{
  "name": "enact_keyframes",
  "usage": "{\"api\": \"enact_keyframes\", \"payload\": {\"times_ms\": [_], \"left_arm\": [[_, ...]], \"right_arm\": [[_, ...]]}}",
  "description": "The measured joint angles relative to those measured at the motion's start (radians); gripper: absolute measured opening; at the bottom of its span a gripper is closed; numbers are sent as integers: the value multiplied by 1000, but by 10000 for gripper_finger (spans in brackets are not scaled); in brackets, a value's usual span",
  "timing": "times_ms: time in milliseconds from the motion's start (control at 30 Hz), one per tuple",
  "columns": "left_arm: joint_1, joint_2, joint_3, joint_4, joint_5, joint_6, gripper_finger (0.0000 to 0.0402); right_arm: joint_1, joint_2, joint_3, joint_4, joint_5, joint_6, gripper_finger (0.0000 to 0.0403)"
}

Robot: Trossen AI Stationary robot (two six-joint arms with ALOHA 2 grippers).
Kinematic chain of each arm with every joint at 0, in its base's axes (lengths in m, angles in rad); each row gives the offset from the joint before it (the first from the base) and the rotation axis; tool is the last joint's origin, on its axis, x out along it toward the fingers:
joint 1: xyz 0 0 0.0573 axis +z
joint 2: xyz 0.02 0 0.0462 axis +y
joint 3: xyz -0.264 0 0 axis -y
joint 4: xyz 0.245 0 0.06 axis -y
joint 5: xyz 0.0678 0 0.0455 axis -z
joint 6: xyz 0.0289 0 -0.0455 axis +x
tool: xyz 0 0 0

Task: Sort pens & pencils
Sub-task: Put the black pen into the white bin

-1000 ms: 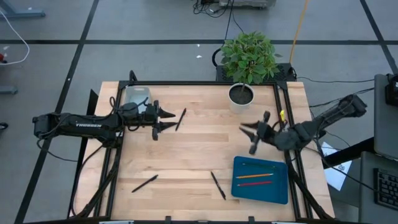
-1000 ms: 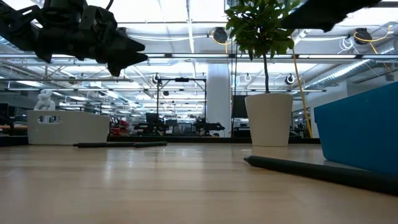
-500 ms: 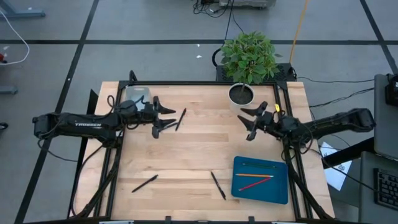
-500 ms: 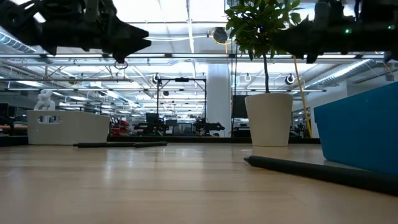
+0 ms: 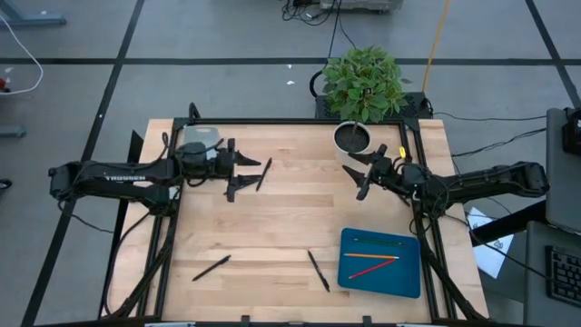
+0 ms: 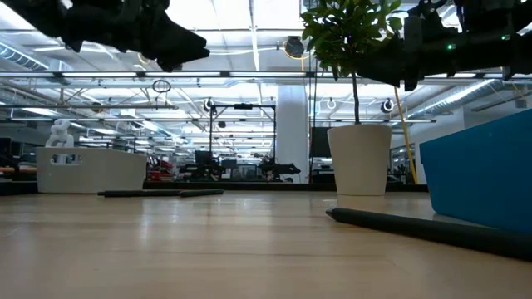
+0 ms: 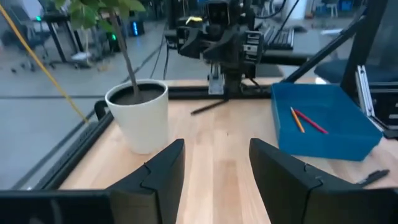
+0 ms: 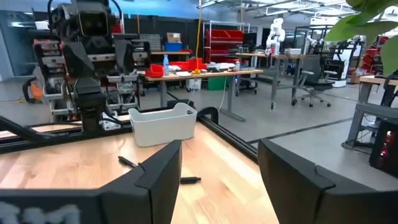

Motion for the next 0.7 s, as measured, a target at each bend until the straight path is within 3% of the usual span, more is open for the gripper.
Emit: {"api": "enact_keyframes", "payload": {"times_ms": [233, 700], "left_arm": [[-2, -4, -117, 245, -4, -56, 186], [-8, -3, -141, 247, -5, -88, 186]], "right_arm": [[0, 0, 0, 13, -52, -1, 197], [0, 0, 0, -81, -47, 53, 196]]}}
